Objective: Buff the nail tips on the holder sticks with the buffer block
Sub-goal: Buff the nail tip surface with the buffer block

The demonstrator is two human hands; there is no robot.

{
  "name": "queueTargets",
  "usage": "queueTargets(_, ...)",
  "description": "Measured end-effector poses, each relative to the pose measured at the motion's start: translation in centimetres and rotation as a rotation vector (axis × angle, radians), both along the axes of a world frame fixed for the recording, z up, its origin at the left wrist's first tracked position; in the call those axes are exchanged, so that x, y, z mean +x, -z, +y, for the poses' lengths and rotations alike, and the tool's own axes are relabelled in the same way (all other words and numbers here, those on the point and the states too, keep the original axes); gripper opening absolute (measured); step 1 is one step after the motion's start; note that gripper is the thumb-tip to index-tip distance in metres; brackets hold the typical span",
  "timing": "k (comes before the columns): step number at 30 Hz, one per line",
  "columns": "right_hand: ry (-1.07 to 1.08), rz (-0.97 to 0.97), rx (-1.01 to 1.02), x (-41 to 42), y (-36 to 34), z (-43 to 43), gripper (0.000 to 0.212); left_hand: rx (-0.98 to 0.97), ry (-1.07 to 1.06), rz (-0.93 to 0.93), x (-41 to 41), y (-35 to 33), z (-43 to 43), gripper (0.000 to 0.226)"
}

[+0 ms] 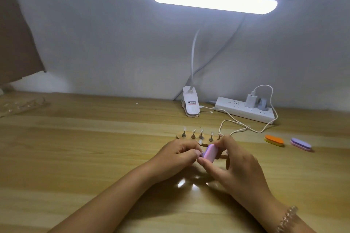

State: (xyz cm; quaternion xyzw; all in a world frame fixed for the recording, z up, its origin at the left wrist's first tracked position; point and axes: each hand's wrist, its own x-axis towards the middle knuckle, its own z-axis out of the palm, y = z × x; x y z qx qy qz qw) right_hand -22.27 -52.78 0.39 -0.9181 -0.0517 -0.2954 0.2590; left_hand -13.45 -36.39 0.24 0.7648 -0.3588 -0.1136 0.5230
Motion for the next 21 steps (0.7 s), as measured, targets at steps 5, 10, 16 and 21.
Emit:
queueTargets(5,-0.064,0.056,-0.097,-0.40,0.33,0.64,0.040,0.009,0.002,0.000,0.10,0.16,0.08,0.027)
queueTargets(10,0.011,0.019,0.046,0.09,0.13,-0.23,0.043,-0.007,0.001,0.016,0.00,0.05,0.02,0.019)
queueTargets(16,-0.027,0.038,0.008,-0.08,0.12,0.24,0.045,-0.016,0.023,0.049,0.11,0.20,0.25,0.019)
queueTargets(21,-0.028,0.002,0.006,0.01,0.18,0.16,0.045,-0.010,0.042,0.054,0.07,0.03,0.49,0.021)
